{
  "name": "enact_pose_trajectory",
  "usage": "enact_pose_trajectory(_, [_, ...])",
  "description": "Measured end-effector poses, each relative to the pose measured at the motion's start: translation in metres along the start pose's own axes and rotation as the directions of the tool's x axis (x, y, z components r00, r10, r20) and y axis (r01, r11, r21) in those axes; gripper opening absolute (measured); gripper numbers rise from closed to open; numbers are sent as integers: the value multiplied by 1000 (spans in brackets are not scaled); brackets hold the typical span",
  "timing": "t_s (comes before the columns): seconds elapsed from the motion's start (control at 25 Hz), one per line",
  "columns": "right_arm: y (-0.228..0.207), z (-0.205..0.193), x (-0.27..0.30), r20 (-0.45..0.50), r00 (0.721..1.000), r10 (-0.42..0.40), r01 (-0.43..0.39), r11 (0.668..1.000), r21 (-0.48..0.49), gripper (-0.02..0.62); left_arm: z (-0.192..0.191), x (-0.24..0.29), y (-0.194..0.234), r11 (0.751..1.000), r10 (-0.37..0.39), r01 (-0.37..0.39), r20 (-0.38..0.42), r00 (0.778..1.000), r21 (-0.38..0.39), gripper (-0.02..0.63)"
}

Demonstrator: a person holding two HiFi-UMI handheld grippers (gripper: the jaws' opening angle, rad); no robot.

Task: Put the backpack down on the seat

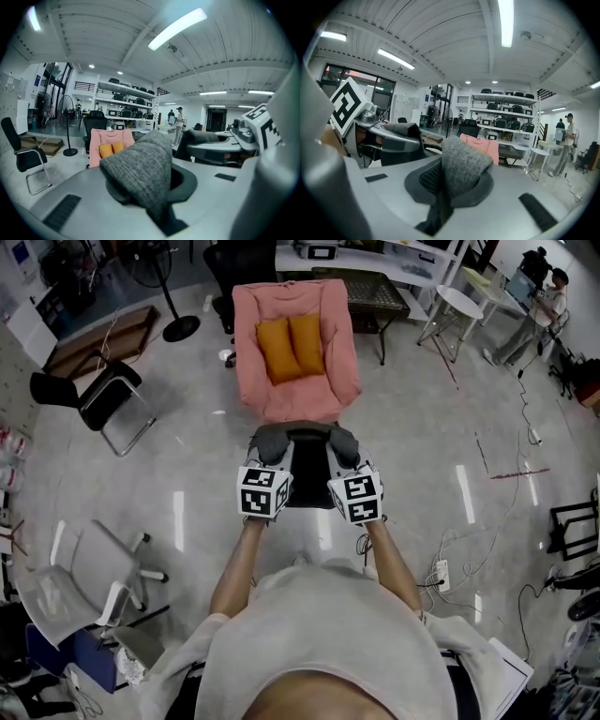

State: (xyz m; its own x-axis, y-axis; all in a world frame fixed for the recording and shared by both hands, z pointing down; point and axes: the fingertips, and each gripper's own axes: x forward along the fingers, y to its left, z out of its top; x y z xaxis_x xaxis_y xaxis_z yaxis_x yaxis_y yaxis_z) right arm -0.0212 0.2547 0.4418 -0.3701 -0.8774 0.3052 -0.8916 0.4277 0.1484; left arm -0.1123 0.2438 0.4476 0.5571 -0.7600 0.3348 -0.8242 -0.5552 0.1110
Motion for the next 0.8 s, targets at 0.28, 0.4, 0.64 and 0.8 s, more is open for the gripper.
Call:
enact_pose_trajectory(0.28, [-5, -3, 24, -14, 1000, -3, 4, 1000, 8, 20, -1, 20, 17, 1000, -14, 14, -16, 1000, -1, 43])
enact_pose_trajectory(0.4, [-11, -5, 34, -18, 1000, -1, 2, 1000, 11, 20, -1, 31, 22, 1000, -15, 15, -26, 1000, -4, 43])
enact_pose_trajectory(0.64, [-31, -8, 57, -17, 1000, -1, 1, 1000, 18, 20, 1, 61, 29, 1000, -14, 14, -33, 999, -2, 43])
enact_pose_trajectory(0.8, [-52, -5, 84, -9, 1000, 5, -5, 1000, 24, 20, 10, 90, 40, 1000, -8, 8, -41, 999, 1, 43])
